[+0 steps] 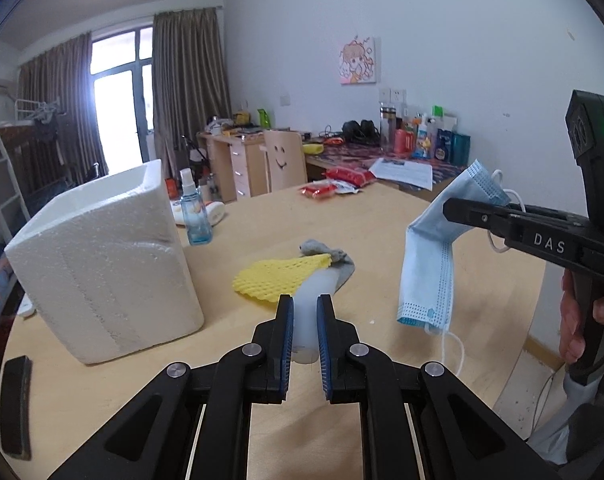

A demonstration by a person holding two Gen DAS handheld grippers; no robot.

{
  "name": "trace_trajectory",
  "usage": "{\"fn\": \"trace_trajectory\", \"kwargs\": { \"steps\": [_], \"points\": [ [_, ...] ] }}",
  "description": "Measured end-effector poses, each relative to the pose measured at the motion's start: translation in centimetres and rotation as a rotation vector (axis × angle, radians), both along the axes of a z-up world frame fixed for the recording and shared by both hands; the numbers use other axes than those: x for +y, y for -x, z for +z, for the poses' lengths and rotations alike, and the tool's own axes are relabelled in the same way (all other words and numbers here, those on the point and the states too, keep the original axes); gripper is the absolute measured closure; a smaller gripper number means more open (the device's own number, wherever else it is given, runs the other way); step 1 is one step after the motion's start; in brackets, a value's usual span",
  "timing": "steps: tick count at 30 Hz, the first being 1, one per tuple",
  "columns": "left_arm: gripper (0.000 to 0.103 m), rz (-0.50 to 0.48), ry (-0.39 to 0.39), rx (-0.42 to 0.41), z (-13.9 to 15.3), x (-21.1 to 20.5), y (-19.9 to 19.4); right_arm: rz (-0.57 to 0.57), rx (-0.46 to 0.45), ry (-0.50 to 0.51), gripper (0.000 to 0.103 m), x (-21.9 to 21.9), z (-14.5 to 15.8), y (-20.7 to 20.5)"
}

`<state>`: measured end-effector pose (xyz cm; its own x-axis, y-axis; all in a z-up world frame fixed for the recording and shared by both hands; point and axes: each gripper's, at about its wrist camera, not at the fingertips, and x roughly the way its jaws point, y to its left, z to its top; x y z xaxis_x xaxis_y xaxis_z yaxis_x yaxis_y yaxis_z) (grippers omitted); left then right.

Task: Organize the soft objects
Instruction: 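Carry the strip with the left tool toward the foam box while the right tool holds the mask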

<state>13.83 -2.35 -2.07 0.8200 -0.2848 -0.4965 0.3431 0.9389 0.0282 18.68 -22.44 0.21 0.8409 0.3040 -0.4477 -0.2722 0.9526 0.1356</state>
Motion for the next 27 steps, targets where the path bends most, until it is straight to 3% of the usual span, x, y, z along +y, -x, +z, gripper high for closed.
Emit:
{"fn": "trace_trajectory", "kwargs": {
  "steps": [18, 27],
  "points": [
    [0.09, 0.112, 0.023, -0.105, 2.7, 1.7, 3.3, 0.032, -0.077, 0.024, 0.088, 1.7, 2.2, 2.1],
    [0.09, 0.233, 0.013, -0.15, 3.5, 3.4, 5.4, 0.118, -0.1, 0.033, 0.088, 4.3, 2.5, 2.8]
  ]
}}
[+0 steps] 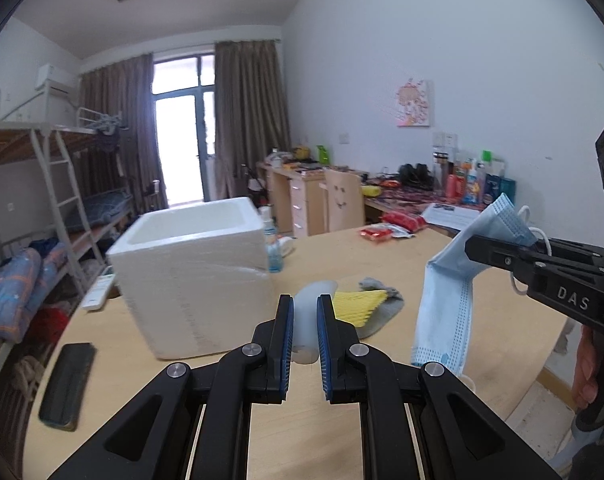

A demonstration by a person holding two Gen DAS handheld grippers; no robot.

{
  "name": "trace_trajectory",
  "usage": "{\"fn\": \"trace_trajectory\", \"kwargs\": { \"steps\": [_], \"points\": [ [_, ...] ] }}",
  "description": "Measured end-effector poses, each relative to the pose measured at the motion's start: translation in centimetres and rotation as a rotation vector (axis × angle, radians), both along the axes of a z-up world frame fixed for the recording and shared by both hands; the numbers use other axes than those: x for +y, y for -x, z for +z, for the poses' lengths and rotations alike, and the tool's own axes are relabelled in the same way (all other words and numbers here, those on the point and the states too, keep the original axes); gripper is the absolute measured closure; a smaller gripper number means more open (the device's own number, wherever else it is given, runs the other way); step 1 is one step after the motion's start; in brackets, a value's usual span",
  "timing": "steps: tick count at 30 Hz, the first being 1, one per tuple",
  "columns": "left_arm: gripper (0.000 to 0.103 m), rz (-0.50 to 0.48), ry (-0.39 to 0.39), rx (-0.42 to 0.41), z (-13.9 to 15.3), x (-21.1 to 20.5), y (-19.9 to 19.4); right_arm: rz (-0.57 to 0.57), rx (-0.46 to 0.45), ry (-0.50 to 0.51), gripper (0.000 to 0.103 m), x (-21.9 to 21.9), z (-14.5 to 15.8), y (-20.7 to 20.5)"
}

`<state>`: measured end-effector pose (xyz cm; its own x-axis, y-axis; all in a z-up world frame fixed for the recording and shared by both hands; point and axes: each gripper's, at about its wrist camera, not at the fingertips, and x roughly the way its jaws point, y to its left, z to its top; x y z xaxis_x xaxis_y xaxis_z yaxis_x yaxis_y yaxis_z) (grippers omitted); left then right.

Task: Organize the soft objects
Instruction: 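Carry the strip with the left tool toward the foam box while the right tool holds the mask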

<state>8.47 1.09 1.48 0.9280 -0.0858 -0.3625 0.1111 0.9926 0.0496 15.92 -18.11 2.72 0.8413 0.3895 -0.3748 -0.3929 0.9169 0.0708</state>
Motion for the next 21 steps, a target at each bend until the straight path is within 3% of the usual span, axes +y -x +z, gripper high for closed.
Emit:
{"fn": "trace_trajectory", "kwargs": {
  "steps": [8, 21],
  "points": [
    [0.09, 0.142, 0.012, -0.014, 0.2, 2.4, 1.5, 0.109, -0.016, 0.002, 0.088, 3.0, 0.4, 0.4],
    [0.09, 0.265, 0.03, -0.026, 0.4, 5.5, 3.8, 0.245, -0.037, 0.001, 0.088, 6.8, 0.4, 1.3]
  ]
}}
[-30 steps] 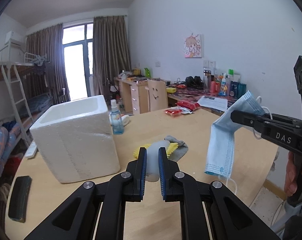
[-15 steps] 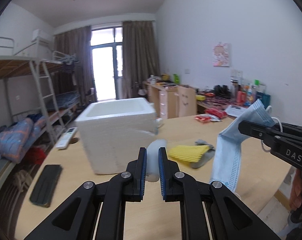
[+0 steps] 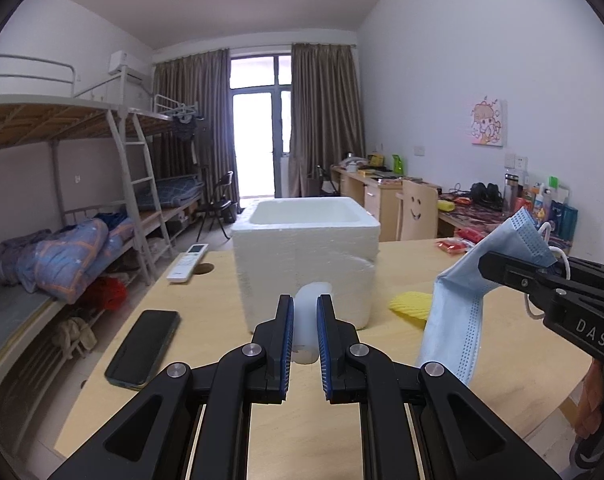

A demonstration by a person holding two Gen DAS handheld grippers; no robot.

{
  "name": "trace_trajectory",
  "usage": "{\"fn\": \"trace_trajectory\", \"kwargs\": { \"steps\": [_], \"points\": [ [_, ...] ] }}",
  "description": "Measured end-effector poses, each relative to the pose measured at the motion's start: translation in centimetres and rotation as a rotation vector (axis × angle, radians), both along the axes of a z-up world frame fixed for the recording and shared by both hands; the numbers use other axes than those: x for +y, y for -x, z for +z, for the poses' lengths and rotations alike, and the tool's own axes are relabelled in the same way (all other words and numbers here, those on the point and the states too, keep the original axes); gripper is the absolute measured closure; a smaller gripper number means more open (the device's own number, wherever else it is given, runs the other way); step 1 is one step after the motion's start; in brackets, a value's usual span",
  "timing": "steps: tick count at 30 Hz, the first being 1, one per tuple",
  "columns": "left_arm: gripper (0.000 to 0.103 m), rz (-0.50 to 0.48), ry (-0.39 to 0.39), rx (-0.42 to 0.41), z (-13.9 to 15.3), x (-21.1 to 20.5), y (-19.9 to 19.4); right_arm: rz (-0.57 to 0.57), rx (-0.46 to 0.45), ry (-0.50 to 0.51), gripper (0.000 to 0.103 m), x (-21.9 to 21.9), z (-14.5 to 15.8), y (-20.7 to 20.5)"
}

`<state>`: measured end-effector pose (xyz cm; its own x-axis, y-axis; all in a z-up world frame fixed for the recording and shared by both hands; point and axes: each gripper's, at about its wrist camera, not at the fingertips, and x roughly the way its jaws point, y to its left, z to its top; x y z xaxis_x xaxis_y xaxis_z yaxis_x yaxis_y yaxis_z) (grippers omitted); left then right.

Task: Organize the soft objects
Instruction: 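Carry the strip with the left tool toward the foam box while the right tool holds the mask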

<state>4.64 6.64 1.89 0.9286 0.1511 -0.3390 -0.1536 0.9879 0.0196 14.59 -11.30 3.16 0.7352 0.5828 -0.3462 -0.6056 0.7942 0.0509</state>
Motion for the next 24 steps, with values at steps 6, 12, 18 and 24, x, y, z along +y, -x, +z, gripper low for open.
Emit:
{"fn": "trace_trajectory", "kwargs": {
  "steps": [6, 12, 18, 24],
  "points": [
    [0.09, -0.003, -0.002, -0.007, 0.11, 0.22, -0.01, 0.003, -0.003, -0.002, 0.088, 0.14, 0.09, -0.07],
    [0.09, -0.001, -0.002, -0.011, 0.19, 0.18, -0.12, 0.004, -0.005, -0.001, 0.088, 0.08, 0.11, -0.04],
    [0.09, -0.001, -0.002, -0.015, 0.16, 0.37, 0.08, 0.004, -0.009, -0.001, 0.088, 0.1, 0.24, -0.1],
    [0.09, -0.003, -0.002, -0.015, 0.24, 0.31, 0.03, -0.006, -0.015, -0.002, 0.088, 0.07, 0.44, 0.11]
  ]
}}
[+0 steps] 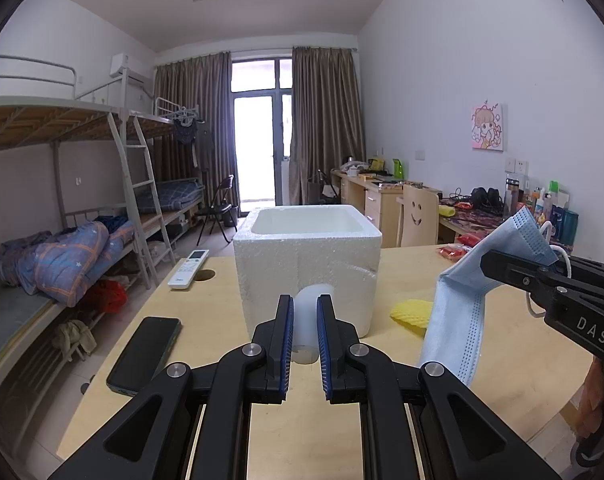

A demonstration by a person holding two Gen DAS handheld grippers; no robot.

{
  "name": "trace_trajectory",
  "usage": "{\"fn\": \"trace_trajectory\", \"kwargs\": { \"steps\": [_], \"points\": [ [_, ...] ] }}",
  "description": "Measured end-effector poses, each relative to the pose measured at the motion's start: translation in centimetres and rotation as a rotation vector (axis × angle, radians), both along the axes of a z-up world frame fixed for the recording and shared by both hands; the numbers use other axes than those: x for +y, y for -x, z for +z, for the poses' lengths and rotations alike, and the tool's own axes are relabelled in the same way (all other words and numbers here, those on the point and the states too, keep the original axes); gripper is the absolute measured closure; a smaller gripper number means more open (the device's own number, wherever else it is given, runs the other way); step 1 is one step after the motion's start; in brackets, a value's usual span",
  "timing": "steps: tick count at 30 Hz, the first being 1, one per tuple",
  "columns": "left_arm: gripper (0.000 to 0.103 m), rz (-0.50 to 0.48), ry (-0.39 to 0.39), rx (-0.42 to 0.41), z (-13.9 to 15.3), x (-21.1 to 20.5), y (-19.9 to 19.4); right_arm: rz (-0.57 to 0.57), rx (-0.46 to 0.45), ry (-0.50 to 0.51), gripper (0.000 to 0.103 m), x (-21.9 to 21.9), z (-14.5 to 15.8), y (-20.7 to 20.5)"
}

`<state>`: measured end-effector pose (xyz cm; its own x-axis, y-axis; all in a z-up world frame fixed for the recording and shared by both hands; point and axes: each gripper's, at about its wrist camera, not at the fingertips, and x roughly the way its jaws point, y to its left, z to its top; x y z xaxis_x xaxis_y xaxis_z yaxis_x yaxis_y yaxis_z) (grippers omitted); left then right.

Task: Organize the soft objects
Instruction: 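Carry the strip with the left tool toward the foam box while the right tool holds the mask, then lower the strip into the foam box and open the left tool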

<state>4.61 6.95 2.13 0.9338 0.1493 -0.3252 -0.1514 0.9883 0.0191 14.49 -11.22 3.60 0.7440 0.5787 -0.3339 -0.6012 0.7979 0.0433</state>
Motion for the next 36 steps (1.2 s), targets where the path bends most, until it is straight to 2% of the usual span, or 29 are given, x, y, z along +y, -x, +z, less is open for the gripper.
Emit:
{"fn": "trace_trajectory", "kwargs": {
  "steps": [36],
  "points": [
    [0.09, -0.001, -0.02, -0.027, 4.3, 2.3, -4.6, 0.006, -0.031, 0.001, 0.088, 1.5, 3.0, -3.2]
  ]
}}
